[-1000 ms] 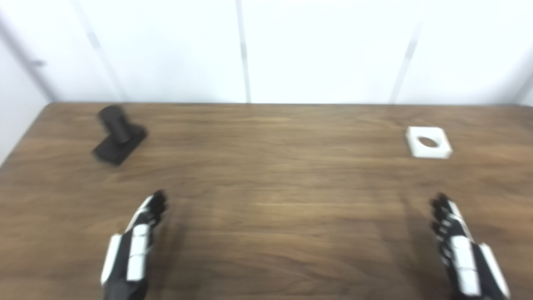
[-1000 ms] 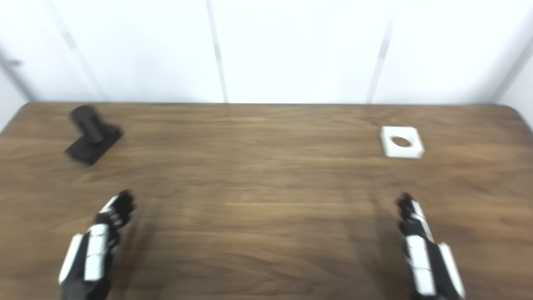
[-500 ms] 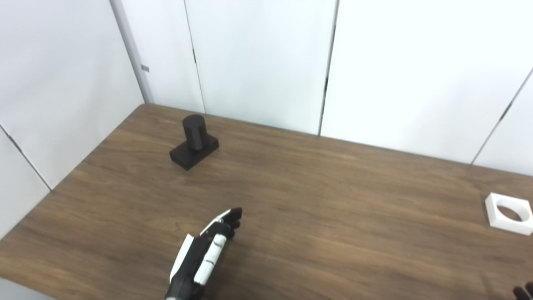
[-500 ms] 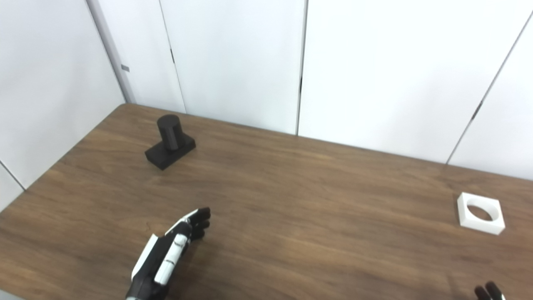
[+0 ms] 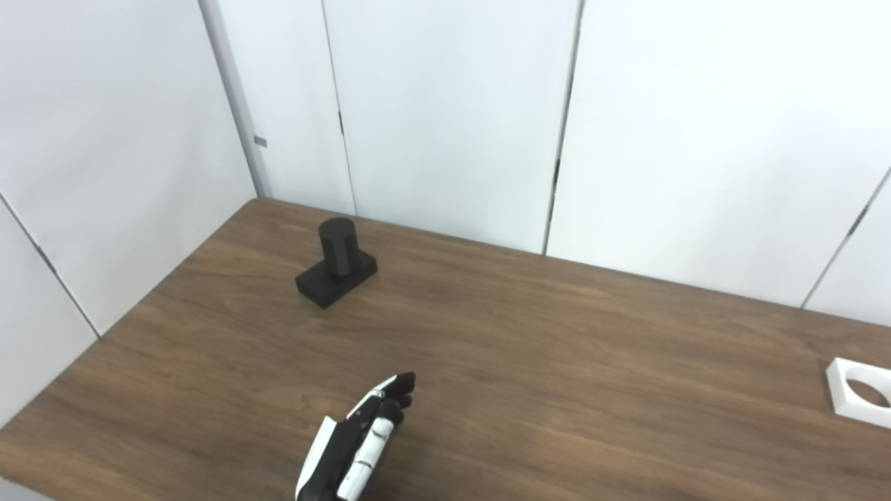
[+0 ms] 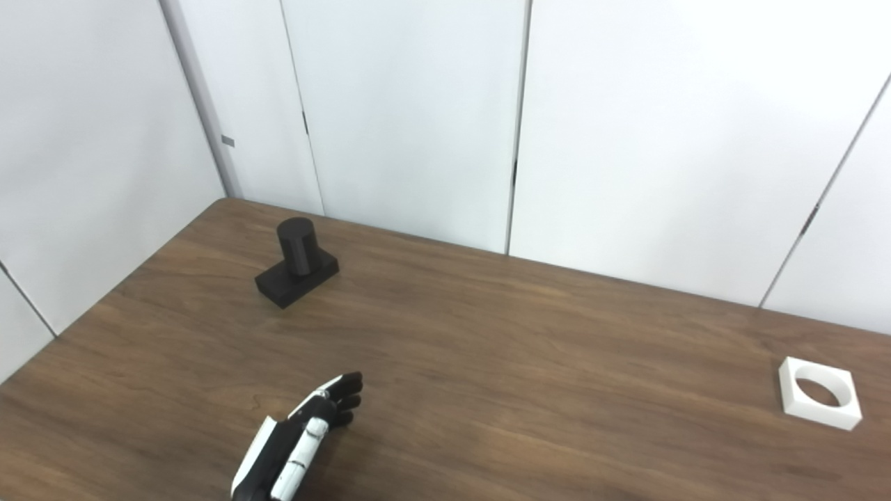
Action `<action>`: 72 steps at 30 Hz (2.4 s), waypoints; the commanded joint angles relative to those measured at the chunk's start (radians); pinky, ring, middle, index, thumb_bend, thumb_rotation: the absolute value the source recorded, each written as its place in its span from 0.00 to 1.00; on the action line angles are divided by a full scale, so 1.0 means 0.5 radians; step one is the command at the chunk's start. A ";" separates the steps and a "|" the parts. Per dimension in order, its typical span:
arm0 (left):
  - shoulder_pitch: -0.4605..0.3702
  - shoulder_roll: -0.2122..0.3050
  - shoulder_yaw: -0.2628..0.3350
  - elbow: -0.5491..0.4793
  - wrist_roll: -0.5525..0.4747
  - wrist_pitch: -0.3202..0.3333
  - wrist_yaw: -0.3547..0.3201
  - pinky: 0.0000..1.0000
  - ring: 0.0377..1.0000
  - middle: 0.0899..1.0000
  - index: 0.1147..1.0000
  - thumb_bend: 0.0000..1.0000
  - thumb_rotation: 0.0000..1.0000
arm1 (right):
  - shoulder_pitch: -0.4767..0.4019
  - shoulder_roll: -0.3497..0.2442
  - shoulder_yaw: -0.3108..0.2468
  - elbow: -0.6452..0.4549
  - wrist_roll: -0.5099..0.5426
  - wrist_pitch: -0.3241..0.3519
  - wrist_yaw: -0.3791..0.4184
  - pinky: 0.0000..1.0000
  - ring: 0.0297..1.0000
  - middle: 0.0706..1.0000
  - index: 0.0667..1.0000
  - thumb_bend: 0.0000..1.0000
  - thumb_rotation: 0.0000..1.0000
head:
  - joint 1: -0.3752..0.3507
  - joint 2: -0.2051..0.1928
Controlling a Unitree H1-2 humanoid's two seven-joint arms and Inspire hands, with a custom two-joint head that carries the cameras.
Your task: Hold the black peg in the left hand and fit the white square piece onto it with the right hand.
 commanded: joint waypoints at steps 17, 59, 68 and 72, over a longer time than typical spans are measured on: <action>-0.124 -0.066 0.095 -0.147 0.520 0.016 0.182 0.86 0.90 0.90 0.88 0.65 0.42 | -0.029 -0.029 -0.027 -0.009 -0.017 -0.075 0.039 1.00 0.96 0.91 0.92 0.40 1.00 | 0.019 0.013; -1.249 0.523 0.480 0.760 1.254 0.853 0.141 0.83 0.92 0.89 0.80 1.00 0.48 | -0.001 0.005 0.024 -0.017 -0.107 -0.056 0.012 0.92 0.91 0.87 0.90 0.46 1.00 | -0.073 0.024; -1.366 0.621 0.317 1.062 1.364 0.845 0.209 1.00 0.92 0.88 0.79 1.00 0.53 | 0.003 0.012 0.030 -0.028 -0.125 -0.033 -0.002 0.99 0.93 0.88 0.92 0.48 1.00 | -0.078 0.034; -1.401 0.662 0.229 1.166 1.386 0.857 0.191 1.00 0.93 0.88 0.79 1.00 0.56 | 0.006 0.016 0.035 -0.043 -0.130 -0.027 -0.003 0.98 0.93 0.88 0.91 0.50 1.00 | -0.093 0.032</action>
